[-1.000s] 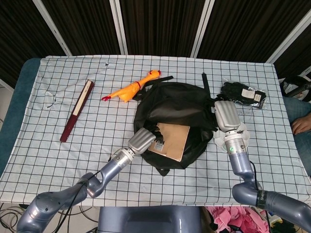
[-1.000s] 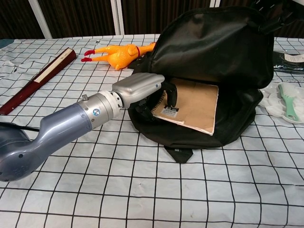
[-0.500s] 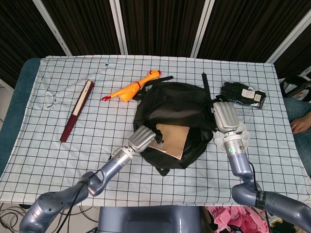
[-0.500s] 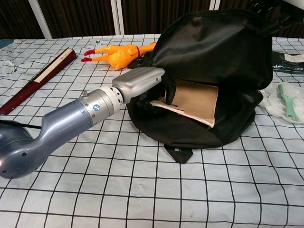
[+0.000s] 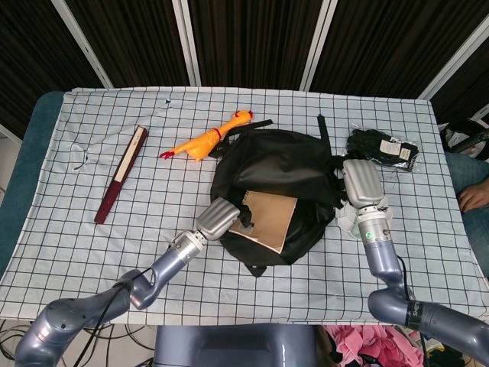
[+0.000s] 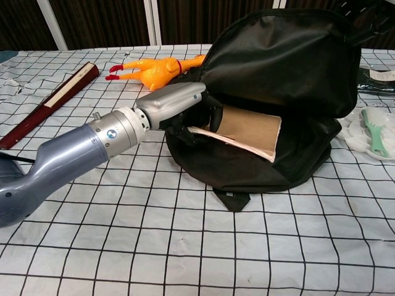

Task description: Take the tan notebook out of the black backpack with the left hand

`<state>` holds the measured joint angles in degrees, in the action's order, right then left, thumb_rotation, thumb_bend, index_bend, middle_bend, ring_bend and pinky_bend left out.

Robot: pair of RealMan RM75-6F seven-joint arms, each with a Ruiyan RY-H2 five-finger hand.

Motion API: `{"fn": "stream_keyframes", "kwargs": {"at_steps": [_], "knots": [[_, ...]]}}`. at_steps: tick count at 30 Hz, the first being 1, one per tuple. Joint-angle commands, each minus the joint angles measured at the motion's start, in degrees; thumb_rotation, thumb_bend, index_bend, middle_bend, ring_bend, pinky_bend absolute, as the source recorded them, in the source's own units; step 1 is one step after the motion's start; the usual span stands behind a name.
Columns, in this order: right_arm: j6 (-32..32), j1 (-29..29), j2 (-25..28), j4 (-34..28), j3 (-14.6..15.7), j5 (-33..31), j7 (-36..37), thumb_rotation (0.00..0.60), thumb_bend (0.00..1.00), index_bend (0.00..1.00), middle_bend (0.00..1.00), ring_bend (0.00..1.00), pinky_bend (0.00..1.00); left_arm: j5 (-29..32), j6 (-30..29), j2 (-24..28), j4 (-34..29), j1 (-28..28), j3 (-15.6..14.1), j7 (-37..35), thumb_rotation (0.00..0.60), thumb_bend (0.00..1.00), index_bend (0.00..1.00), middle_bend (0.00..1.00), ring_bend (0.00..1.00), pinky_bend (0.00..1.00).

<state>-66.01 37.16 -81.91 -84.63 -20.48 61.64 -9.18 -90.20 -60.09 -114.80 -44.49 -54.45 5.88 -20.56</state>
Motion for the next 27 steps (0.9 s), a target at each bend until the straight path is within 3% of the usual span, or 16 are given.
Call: {"fn": "stream_keyframes", "kwargs": {"at_steps": [1,7,20,27], "knots": [[0.0,0.0,0.0,0.1,0.0,-0.2,-0.3,0.6,0.53,0.62,0.52,0.41,0.21,0.3,0.9,3.4,-4.5,1.4,-1.4,-0.4,0.6,0.48,0.61,0.64,0.4,0.39],[-0.5,0.1,-0.3,0.3,0.3,0.0,-1.2,0.6,0.53,0.62,0.52,0.41,0.21,0.7,1.0,7.8,-9.8,2.9,-2.1,1.6,0.6,0.46,0.61,0.64,0.4,0.39],[-0.3,0.5,-1.2,1.0,0.5,-1.0,-2.7,0.6,0.54,0.62,0.52,0.41,0.21,0.9,0.7,9.4,-11.8,2.5,-0.9,0.8,0.6,0.19,0.59,0.62,0.39,0.38],[-0.5,0.5,-1.3,0.8,0.9,-0.7,-3.1,0.6,0.54,0.62,0.52,0.41,0.21,1.6,1.9,11.9,-14.6,2.3,-0.4,1.8,0.6,0.16,0.57,0.61,0.39,0.37]]}}
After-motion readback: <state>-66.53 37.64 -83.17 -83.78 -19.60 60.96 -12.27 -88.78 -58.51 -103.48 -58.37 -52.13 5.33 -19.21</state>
